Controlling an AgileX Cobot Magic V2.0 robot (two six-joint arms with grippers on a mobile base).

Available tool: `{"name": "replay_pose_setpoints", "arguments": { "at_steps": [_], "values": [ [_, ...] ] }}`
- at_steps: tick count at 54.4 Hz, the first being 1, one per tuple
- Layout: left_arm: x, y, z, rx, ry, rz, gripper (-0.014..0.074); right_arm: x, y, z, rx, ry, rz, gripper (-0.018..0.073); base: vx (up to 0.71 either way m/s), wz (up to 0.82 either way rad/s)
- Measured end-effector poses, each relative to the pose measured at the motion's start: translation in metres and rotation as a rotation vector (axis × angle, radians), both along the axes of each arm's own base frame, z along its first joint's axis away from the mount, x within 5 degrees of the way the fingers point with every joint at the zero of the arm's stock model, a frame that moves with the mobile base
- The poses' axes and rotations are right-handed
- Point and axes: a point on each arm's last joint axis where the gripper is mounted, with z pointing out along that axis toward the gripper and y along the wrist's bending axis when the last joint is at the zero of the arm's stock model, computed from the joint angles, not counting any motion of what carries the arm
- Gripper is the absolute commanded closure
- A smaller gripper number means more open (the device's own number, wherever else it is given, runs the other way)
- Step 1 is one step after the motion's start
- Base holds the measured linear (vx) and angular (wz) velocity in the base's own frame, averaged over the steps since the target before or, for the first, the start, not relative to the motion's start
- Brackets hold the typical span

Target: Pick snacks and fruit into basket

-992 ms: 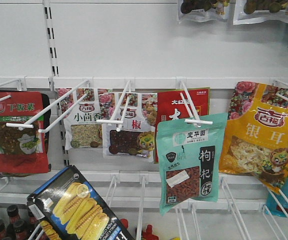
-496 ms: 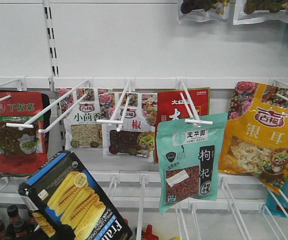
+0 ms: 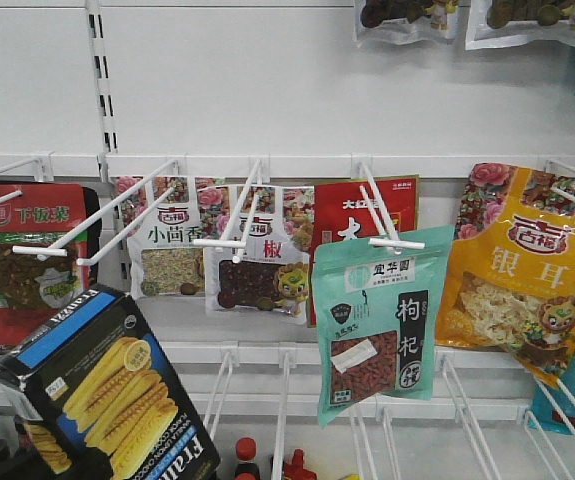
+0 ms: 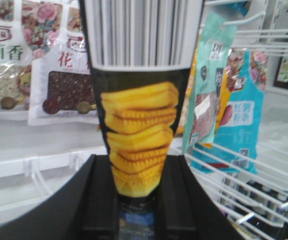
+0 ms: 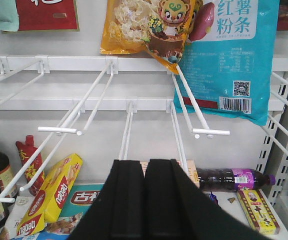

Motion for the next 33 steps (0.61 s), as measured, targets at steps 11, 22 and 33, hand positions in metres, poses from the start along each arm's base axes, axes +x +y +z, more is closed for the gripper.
{"name": "replay_pose_setpoints", "arguments": {
  "at_steps": [11,22,33],
  "values": [
    [-0.003,0.003,0.000,0.025,0.024,0.023,0.0596,0.001,0.001,0.006,0.068,-0.074,0.002,0.0568,0.00,0.00],
    [-0.003,0.003,-0.001,0.031,0.033,0.026,0.0596,0.001,0.001,0.022,0.489,-0.271,-0.008,0.0568,0.00,0.00],
    [-0.003,0.003,-0.001,0.031,0.033,0.027,0.0596,0.000,-0.002,0.030,0.595,-0.372,-0.014,0.0568,0.00,0.00]
  ]
}}
